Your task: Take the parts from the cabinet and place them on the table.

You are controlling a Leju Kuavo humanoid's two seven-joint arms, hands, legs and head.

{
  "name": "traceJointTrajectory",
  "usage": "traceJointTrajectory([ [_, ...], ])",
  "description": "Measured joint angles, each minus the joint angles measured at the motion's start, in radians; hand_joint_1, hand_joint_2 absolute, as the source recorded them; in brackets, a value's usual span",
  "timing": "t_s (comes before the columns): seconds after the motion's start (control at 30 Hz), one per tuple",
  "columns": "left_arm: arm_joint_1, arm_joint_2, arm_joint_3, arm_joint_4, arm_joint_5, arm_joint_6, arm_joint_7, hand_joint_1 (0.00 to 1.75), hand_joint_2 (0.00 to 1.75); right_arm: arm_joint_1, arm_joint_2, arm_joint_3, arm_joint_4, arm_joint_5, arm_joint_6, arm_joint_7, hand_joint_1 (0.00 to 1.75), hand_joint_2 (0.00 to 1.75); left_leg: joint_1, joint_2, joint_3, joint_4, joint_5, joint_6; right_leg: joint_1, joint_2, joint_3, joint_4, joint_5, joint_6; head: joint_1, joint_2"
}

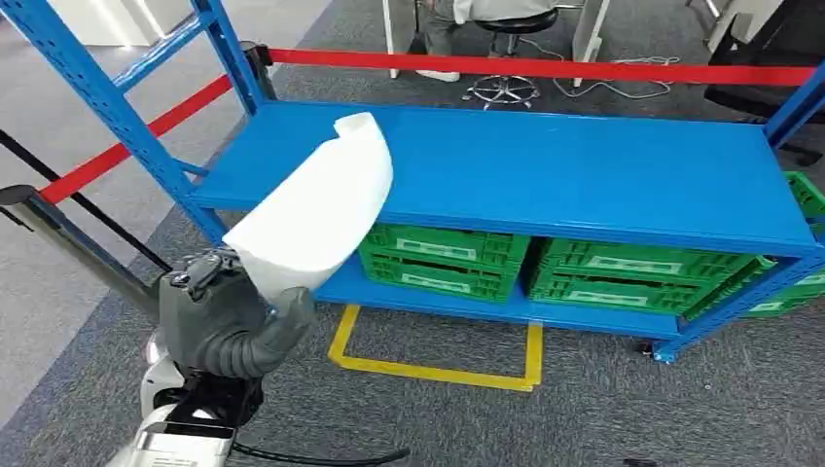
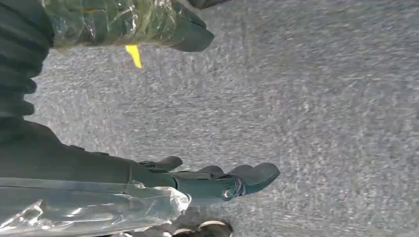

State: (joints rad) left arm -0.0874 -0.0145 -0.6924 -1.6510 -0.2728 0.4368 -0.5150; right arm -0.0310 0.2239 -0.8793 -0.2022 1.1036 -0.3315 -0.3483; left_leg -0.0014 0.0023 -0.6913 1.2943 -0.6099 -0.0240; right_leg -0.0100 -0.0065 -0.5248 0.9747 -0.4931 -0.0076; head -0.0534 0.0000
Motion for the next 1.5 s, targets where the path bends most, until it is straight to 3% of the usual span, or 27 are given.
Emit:
traceJointTrajectory([
  [0.07,0.000,0.002,-0.001,0.000,0.000,0.000,0.000,1.75,1.75,-0.001,0.000,0.000,0.000,0.000,0.000,0.000,0.00,1.75,-0.001,0.000,0.059,-0.052,0.065,0.011,0.007,0.000,-0.029,0.011,0.012,-0.001,0.000,0.000],
  [0.13,-0.001,0.002,-0.002,0.000,0.000,0.000,0.000,1.75,1.75,-0.001,0.000,0.000,0.000,0.000,0.000,-0.002,0.00,1.75,-0.009,-0.002,0.175,-0.224,0.112,0.038,0.014,0.003,-0.046,0.018,0.023,-0.001,0.000,0.000],
  [0.17,-0.003,0.002,-0.002,-0.001,0.000,0.000,0.000,1.75,1.75,-0.001,0.001,0.000,0.000,0.000,0.000,-0.002,0.00,1.75,-0.011,-0.001,0.207,-0.282,0.084,0.054,0.014,0.002,-0.050,0.019,0.028,0.002,0.000,0.000],
  [0.2,-0.003,0.002,-0.002,-0.004,0.000,0.000,0.000,1.75,1.75,-0.001,0.003,0.000,0.000,0.001,0.000,-0.004,0.00,1.75,-0.012,-0.001,0.231,-0.330,0.080,0.054,0.015,0.002,-0.056,0.020,0.037,0.009,0.001,0.000],
  [0.3,-0.002,0.002,-0.004,-0.005,0.000,0.000,0.000,1.75,1.75,0.000,0.003,0.000,0.001,0.001,0.000,-0.005,0.00,1.75,-0.021,-0.002,0.218,-0.335,0.102,0.059,0.008,0.001,-0.066,0.015,0.062,0.031,0.000,0.000],
  [0.33,-0.003,0.002,-0.005,-0.005,-0.001,0.000,0.000,1.75,1.75,0.001,0.002,0.000,0.001,0.001,0.000,-0.005,0.00,1.75,-0.009,0.003,0.215,-0.351,0.120,0.061,0.006,0.003,-0.073,0.023,0.048,0.036,0.000,0.000],
  [0.37,-0.005,0.002,-0.005,-0.005,-0.001,0.000,0.000,1.75,1.75,0.001,0.002,0.000,0.001,0.001,0.000,-0.005,0.00,1.75,-0.011,0.004,0.201,-0.351,0.130,0.065,0.008,0.005,-0.090,0.046,0.004,0.040,0.001,0.000],
  [0.47,-0.003,0.002,-0.006,-0.005,-0.001,0.000,0.000,1.75,1.75,0.000,0.002,0.000,0.001,0.002,0.001,-0.003,0.00,1.75,-0.012,0.005,0.154,-0.345,0.161,0.068,0.002,0.005,-0.148,0.260,-0.154,0.052,0.005,0.000],
  [0.5,-0.002,0.002,-0.006,-0.005,-0.001,-0.001,0.001,1.75,1.75,0.000,0.002,0.000,0.001,0.002,0.004,-0.003,0.00,1.75,-0.012,0.005,0.137,-0.342,0.173,0.066,0.002,0.005,-0.153,0.311,-0.160,0.056,0.006,0.000],
  [0.53,-0.001,0.003,-0.006,-0.005,-0.001,-0.001,0.002,1.75,1.75,0.000,0.002,0.000,0.001,0.002,0.005,-0.003,0.00,1.75,-0.011,0.006,0.119,-0.338,0.183,0.065,0.000,0.005,-0.140,0.321,-0.129,0.058,0.006,0.000],
  [0.6,-0.001,0.003,-0.006,-0.005,-0.001,-0.001,0.003,1.75,1.75,0.000,0.001,0.000,0.001,0.002,0.005,-0.003,0.00,1.75,-0.010,0.006,0.083,-0.326,0.202,0.059,-0.004,0.005,-0.067,0.240,-0.038,0.061,0.006,0.000],
  [0.63,0.000,0.003,-0.006,-0.005,-0.001,-0.001,0.003,1.75,1.75,-0.002,0.000,0.000,0.001,0.002,0.006,-0.003,0.00,1.75,-0.009,0.005,0.067,-0.318,0.210,0.055,-0.006,0.005,-0.004,0.153,-0.018,0.062,0.006,0.000],
  [0.7,0.000,0.003,-0.006,-0.006,-0.001,-0.001,0.003,1.75,1.75,-0.006,0.001,0.000,0.001,0.002,0.006,-0.003,0.00,1.75,-0.015,0.004,0.048,-0.301,0.223,0.044,-0.002,0.008,0.109,-0.021,-0.080,0.056,0.005,0.000],
  [0.8,0.002,0.003,-0.007,-0.006,-0.003,0.000,0.003,1.75,1.75,-0.004,0.000,0.000,0.002,0.002,0.007,-0.003,0.00,1.75,-0.011,0.005,0.043,-0.306,0.253,0.031,0.004,0.008,0.076,-0.007,-0.070,0.032,0.003,0.000],
  [0.83,0.003,0.005,-0.008,-0.006,-0.003,0.000,0.003,1.75,1.75,-0.001,0.000,0.000,0.002,0.002,0.008,-0.003,0.00,1.75,-0.010,0.005,0.037,-0.304,0.256,0.026,-0.004,0.003,0.066,-0.012,-0.058,0.016,0.005,0.000],
  [0.87,0.005,0.005,-0.008,-0.006,-0.003,0.000,0.003,1.75,1.75,-0.002,0.000,0.000,0.002,0.002,0.012,-0.003,0.00,1.75,-0.008,0.002,0.028,-0.287,0.210,0.018,-0.003,0.002,0.056,-0.011,-0.052,0.008,0.002,0.000],
  [0.93,0.006,0.008,-0.008,-0.006,-0.001,0.000,0.005,1.75,1.75,-0.002,0.000,-0.001,0.002,-0.001,0.022,-0.005,0.00,1.75,-0.004,0.001,0.001,-0.168,0.070,0.004,-0.003,0.001,0.028,-0.011,-0.030,-0.003,-0.004,0.000],
  [0.97,0.006,0.008,-0.008,-0.006,0.002,-0.002,0.008,1.75,1.75,-0.001,0.000,-0.001,0.002,-0.006,0.027,-0.006,0.00,1.75,-0.002,0.001,-0.012,-0.091,0.024,0.000,-0.003,0.000,0.017,-0.010,-0.018,-0.003,-0.003,0.000],
  [1.0,0.007,0.010,-0.008,-0.006,0.010,-0.007,0.011,1.75,1.75,-0.002,0.000,-0.001,0.002,-0.011,0.030,-0.007,0.00,1.75,0.000,0.001,-0.021,-0.030,0.013,-0.002,-0.002,0.000,0.012,-0.009,-0.009,-0.002,-0.004,0.000],
  [1.07,0.008,0.011,-0.008,-0.005,0.060,-0.045,0.025,1.75,1.75,-0.001,0.000,-0.003,0.001,-0.018,0.037,-0.008,0.00,1.75,0.001,0.001,0.001,0.003,0.082,0.001,0.000,-0.001,-0.017,-0.006,0.014,0.000,-0.004,0.000],
  [1.1,0.009,0.010,-0.008,-0.004,0.092,-0.067,0.029,1.75,1.75,-0.001,0.000,-0.003,0.002,-0.019,0.040,-0.007,0.00,1.75,0.001,0.001,0.038,-0.044,0.111,0.006,0.001,0.001,-0.026,-0.005,0.021,0.002,-0.004,0.000],
  [1.13,0.009,0.009,-0.008,-0.004,0.140,-0.097,0.036,1.75,1.75,-0.002,0.000,-0.003,0.002,-0.021,0.044,-0.007,0.00,1.75,0.000,-0.002,0.107,-0.143,0.131,0.015,0.003,0.005,-0.032,-0.005,0.027,0.004,-0.005,0.000],
  [1.2,0.009,0.004,-0.003,-0.003,0.215,-0.137,0.047,1.75,1.75,-0.004,0.002,-0.004,0.002,-0.027,0.046,-0.007,0.00,1.75,-0.005,-0.018,0.214,-0.306,0.116,0.037,0.009,0.008,-0.040,-0.003,0.036,0.010,-0.003,0.000],
  [1.27,0.009,-0.003,0.001,-0.002,0.233,-0.140,0.055,1.75,1.75,-0.004,0.001,-0.006,0.001,-0.032,0.047,-0.006,0.00,1.75,-0.006,-0.015,0.216,-0.329,0.107,0.037,0.006,0.012,-0.050,-0.002,0.051,0.024,-0.003,0.000],
  [1.43,0.010,-0.006,0.003,-0.001,0.234,-0.139,0.057,1.75,1.75,-0.003,0.001,-0.008,0.002,-0.034,0.047,-0.006,0.00,1.75,-0.007,-0.015,0.214,-0.331,0.105,0.040,0.005,0.012,-0.053,-0.002,0.054,0.027,-0.005,0.000],
  [1.47,0.013,-0.023,0.009,0.001,0.234,-0.135,0.057,1.75,1.75,0.000,0.001,-0.013,0.001,-0.034,0.047,-0.006,0.00,1.75,0.005,-0.002,0.201,-0.352,0.125,0.058,0.007,0.012,-0.102,0.072,-0.008,0.044,0.004,0.000],
  [1.5,0.018,-0.024,0.018,0.006,0.219,-0.122,0.057,1.75,1.75,0.000,0.001,-0.020,0.001,-0.034,0.050,-0.006,0.00,1.75,0.000,0.012,0.186,-0.349,0.134,0.062,0.003,0.012,-0.193,0.304,-0.113,0.053,0.006,0.000],
])
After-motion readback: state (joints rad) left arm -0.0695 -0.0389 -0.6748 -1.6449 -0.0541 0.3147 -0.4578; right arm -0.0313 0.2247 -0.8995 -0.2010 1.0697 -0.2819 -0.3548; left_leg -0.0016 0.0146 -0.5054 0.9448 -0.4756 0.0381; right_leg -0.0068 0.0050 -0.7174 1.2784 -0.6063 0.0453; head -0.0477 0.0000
